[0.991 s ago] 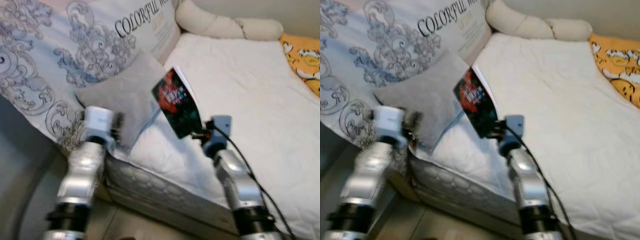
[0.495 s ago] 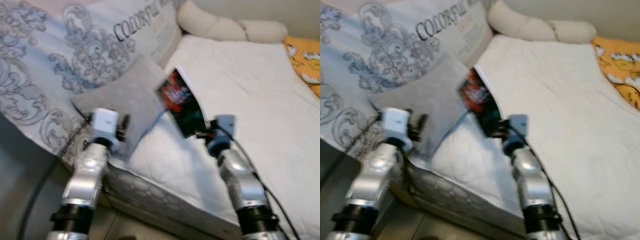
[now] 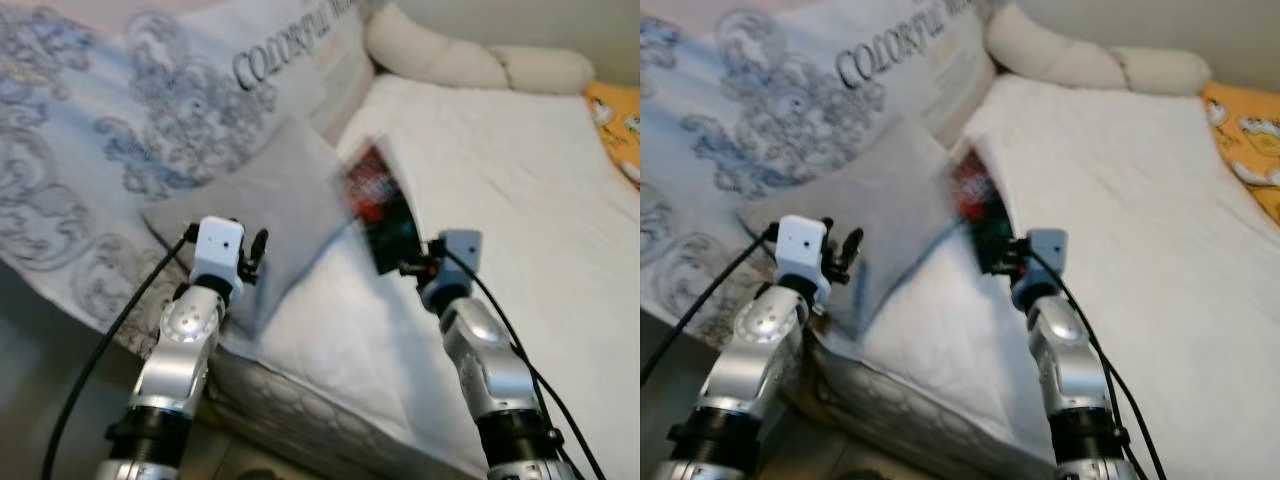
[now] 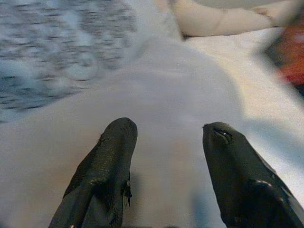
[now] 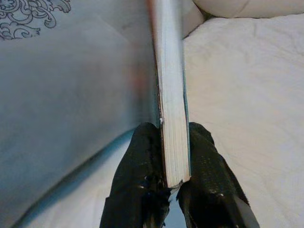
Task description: Clean up the room
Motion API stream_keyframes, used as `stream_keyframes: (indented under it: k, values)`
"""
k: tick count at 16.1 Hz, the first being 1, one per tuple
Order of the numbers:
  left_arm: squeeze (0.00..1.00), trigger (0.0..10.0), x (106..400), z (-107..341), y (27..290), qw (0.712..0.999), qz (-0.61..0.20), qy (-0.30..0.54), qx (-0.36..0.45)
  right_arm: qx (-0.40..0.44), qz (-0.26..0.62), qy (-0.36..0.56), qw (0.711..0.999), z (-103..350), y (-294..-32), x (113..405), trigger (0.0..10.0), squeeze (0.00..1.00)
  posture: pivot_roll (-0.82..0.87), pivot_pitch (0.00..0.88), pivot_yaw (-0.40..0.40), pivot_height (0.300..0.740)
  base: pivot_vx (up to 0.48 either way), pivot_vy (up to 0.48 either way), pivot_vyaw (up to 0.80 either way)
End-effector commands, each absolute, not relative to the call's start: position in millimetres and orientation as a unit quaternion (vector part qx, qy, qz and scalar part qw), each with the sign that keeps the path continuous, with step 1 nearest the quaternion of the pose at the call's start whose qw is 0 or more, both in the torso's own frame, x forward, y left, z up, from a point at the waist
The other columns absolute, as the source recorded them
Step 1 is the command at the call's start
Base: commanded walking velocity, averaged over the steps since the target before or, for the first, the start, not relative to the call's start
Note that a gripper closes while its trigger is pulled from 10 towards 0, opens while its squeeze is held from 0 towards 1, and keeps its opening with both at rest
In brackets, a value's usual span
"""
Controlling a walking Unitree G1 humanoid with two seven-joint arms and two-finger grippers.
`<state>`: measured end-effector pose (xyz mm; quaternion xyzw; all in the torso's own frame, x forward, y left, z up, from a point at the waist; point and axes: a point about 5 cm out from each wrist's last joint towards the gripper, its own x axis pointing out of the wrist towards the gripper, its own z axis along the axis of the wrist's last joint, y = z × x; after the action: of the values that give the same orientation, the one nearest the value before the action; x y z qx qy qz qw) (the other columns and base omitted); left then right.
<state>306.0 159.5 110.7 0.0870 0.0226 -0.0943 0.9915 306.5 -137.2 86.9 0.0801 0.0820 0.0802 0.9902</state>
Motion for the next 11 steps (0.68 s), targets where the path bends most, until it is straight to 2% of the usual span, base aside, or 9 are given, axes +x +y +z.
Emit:
stream_keyframes:
  k: [1, 3, 4, 8, 11]
  values:
    - [0.00, 10.0, 306.5, 112.5, 166.2, 0.989, -0.100, 0.026, 0.105, 0.092, 0.089, 0.065, 0.990, 98.4, -127.3, 314.0, 10.0, 0.00, 0.08, 0.000, 0.021, 0.740, 0.307, 0.000, 0.00]
    - [0.00, 10.0, 298.8, 104.7, 144.0, 0.962, -0.229, 0.050, 0.137, 0.092, 0.093, 0.101, 0.986, 92.4, -127.0, 321.4, 10.0, 0.00, 0.08, 0.000, 0.018, 0.740, 0.000, 0.000, 0.00]
    - [0.00, 10.0, 295.6, 101.5, 139.2, 0.951, -0.264, 0.058, 0.152, 0.101, 0.095, 0.110, 0.984, 90.8, -127.2, 324.3, 10.0, 0.00, 0.08, 0.000, 0.023, 0.740, 0.000, 0.000, 0.00]
    - [0.00, 10.0, 287.5, 99.0, 134.6, 0.918, -0.349, 0.078, 0.170, 0.162, 0.086, 0.154, 0.971, 83.9, -130.3, 337.8, 10.0, 0.00, 0.07, 0.000, 0.033, 0.740, 0.000, 0.000, 0.00]
    - [0.00, 10.0, 278.1, 97.4, 136.0, 0.883, -0.424, 0.117, 0.162, 0.267, 0.052, 0.214, 0.938, 64.3, -136.9, 343.5, 10.0, 0.00, 0.08, 0.000, 0.034, 0.740, 0.000, 0.000, 0.00]
